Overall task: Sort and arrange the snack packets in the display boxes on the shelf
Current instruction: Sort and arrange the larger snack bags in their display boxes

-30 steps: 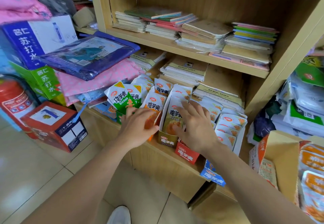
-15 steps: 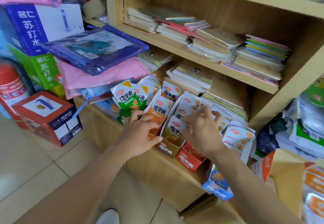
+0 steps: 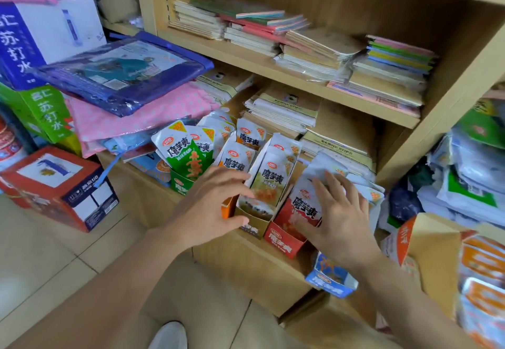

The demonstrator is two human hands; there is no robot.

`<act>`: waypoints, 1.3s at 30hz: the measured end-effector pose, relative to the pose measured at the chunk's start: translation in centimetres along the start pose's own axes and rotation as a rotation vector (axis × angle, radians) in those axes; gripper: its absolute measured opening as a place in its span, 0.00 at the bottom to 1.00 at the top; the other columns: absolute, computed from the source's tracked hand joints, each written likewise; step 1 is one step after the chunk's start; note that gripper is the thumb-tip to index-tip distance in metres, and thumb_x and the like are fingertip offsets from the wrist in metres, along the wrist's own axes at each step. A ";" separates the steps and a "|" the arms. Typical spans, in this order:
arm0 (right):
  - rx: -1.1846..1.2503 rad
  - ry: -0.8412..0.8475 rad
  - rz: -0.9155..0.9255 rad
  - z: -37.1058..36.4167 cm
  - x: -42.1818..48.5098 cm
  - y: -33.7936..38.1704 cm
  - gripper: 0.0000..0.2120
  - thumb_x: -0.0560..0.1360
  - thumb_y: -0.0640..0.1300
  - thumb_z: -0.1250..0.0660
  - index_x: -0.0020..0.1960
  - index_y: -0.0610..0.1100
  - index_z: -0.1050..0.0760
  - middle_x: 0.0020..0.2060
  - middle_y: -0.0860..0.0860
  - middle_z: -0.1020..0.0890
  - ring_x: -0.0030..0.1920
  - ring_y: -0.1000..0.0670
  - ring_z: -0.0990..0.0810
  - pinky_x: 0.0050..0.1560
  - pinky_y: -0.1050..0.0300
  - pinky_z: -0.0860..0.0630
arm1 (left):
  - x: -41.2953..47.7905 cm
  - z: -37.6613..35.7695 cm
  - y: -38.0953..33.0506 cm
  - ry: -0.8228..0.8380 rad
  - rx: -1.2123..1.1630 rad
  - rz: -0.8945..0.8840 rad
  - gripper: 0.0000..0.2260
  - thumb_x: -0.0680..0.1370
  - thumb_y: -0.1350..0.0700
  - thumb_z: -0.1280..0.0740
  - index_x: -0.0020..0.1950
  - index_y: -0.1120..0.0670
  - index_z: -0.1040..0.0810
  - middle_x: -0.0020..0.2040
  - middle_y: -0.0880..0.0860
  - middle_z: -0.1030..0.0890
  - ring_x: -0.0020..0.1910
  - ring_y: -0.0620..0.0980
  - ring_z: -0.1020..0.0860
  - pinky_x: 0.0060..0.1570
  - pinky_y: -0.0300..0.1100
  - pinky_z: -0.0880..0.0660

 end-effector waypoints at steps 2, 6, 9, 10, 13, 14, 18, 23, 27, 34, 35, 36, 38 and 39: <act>-0.012 -0.002 0.018 -0.4 -0.5 -0.4 0.39 0.70 0.61 0.27 0.74 0.47 0.34 0.73 0.46 0.33 0.75 0.40 0.40 0.68 0.36 0.35 | -0.1 0.3 -0.3 -0.011 -0.045 -0.016 0.14 0.68 0.51 0.19 0.45 0.39 0.22 0.60 0.35 0.23 0.62 0.35 0.26 0.62 0.41 0.28; 0.070 -0.180 0.053 1.1 -0.9 -0.5 0.31 0.67 0.44 0.20 0.67 0.48 0.26 0.65 0.47 0.25 0.68 0.40 0.31 0.61 0.39 0.31 | -0.4 -0.7 -1.3 0.057 -0.045 -0.059 0.15 0.67 0.56 0.19 0.35 0.44 0.24 0.50 0.37 0.19 0.49 0.36 0.22 0.48 0.40 0.24; 0.198 -0.291 0.169 2.4 -2.0 0.3 0.22 0.69 0.40 0.23 0.62 0.50 0.22 0.64 0.52 0.22 0.67 0.42 0.28 0.61 0.45 0.35 | -0.1 -0.8 -1.4 0.051 -0.054 -0.014 0.17 0.68 0.55 0.20 0.37 0.42 0.28 0.46 0.39 0.18 0.44 0.37 0.20 0.44 0.38 0.25; 0.224 -0.314 0.208 2.9 -2.4 0.7 0.20 0.71 0.39 0.23 0.60 0.51 0.20 0.63 0.54 0.21 0.66 0.43 0.27 0.61 0.48 0.36 | 0.1 -0.7 -1.2 0.032 -0.053 0.017 0.17 0.69 0.55 0.20 0.38 0.42 0.29 0.44 0.38 0.17 0.43 0.37 0.19 0.41 0.36 0.24; 0.245 -0.360 0.310 3.9 -3.9 2.3 0.18 0.72 0.36 0.25 0.58 0.51 0.18 0.62 0.54 0.19 0.63 0.43 0.24 0.58 0.48 0.32 | 0.9 -0.7 -2.2 0.041 0.006 0.008 0.13 0.69 0.50 0.22 0.39 0.42 0.27 0.39 0.37 0.20 0.42 0.35 0.22 0.36 0.28 0.30; 0.235 -0.367 0.340 4.0 -4.4 2.8 0.17 0.72 0.35 0.25 0.57 0.50 0.17 0.62 0.53 0.19 0.63 0.42 0.23 0.57 0.48 0.31 | 1.0 -0.9 -2.5 0.056 0.017 -0.004 0.11 0.68 0.48 0.22 0.39 0.42 0.25 0.38 0.36 0.21 0.41 0.35 0.23 0.35 0.27 0.32; 0.198 -0.384 0.432 3.3 -6.3 3.5 0.09 0.76 0.38 0.29 0.55 0.45 0.16 0.66 0.48 0.21 0.66 0.39 0.24 0.61 0.46 0.30 | 1.4 -1.1 -3.0 0.109 -0.038 -0.010 0.07 0.69 0.44 0.25 0.40 0.43 0.21 0.39 0.36 0.21 0.42 0.38 0.21 0.38 0.35 0.26; 0.279 -0.356 0.430 2.5 -7.0 3.4 0.08 0.77 0.37 0.29 0.55 0.44 0.16 0.61 0.48 0.19 0.60 0.42 0.22 0.53 0.46 0.25 | 2.2 -1.2 -3.0 0.172 -0.223 0.045 0.07 0.70 0.47 0.33 0.41 0.46 0.16 0.40 0.40 0.17 0.42 0.44 0.19 0.41 0.47 0.22; 0.352 -0.297 0.441 2.6 -6.2 4.0 0.07 0.77 0.35 0.30 0.54 0.43 0.19 0.54 0.49 0.19 0.55 0.45 0.22 0.51 0.49 0.24 | 5.1 0.4 -1.7 -0.011 -0.162 0.116 0.07 0.76 0.51 0.34 0.48 0.43 0.16 0.45 0.37 0.18 0.47 0.42 0.21 0.48 0.50 0.23; 0.302 -0.289 0.444 2.9 -4.8 4.7 0.12 0.71 0.28 0.29 0.46 0.44 0.22 0.47 0.51 0.20 0.46 0.46 0.24 0.43 0.51 0.24 | 10.5 -5.7 -2.1 0.363 0.542 0.036 0.26 0.81 0.47 0.37 0.79 0.42 0.40 0.77 0.43 0.35 0.73 0.53 0.43 0.67 0.55 0.45; 0.293 -0.289 0.442 2.9 -4.8 4.7 0.12 0.70 0.28 0.28 0.46 0.44 0.22 0.46 0.51 0.20 0.46 0.46 0.24 0.43 0.51 0.24 | 10.6 -6.3 -1.7 0.391 0.582 0.038 0.30 0.80 0.46 0.36 0.80 0.43 0.43 0.78 0.44 0.37 0.74 0.54 0.45 0.68 0.57 0.46; 0.276 -0.292 0.439 2.9 -4.7 4.7 0.13 0.70 0.28 0.28 0.45 0.44 0.23 0.45 0.51 0.20 0.46 0.46 0.24 0.44 0.52 0.24 | 10.7 -6.6 -1.4 0.400 0.600 0.050 0.34 0.77 0.45 0.34 0.80 0.44 0.45 0.78 0.46 0.38 0.74 0.55 0.46 0.68 0.58 0.46; 0.241 -0.312 0.426 3.0 -4.6 4.7 0.13 0.69 0.28 0.27 0.44 0.44 0.23 0.44 0.51 0.21 0.45 0.46 0.24 0.43 0.52 0.25 | 10.7 -6.8 -0.9 0.396 0.616 0.081 0.38 0.74 0.43 0.31 0.79 0.45 0.46 0.75 0.48 0.35 0.74 0.57 0.46 0.68 0.59 0.47; 0.242 -0.329 0.417 3.1 -4.5 4.6 0.13 0.69 0.28 0.28 0.45 0.44 0.24 0.43 0.51 0.21 0.44 0.46 0.25 0.42 0.51 0.25 | 10.7 -6.9 -0.8 0.393 0.622 0.088 0.37 0.73 0.42 0.31 0.78 0.45 0.44 0.73 0.49 0.33 0.73 0.57 0.45 0.67 0.58 0.47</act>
Point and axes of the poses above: each hand's wrist, its own x-axis towards the middle knuckle, its own z-axis out of the back of the hand, y = z × x, the point moved 10 cm from there along x, towards the middle knuckle
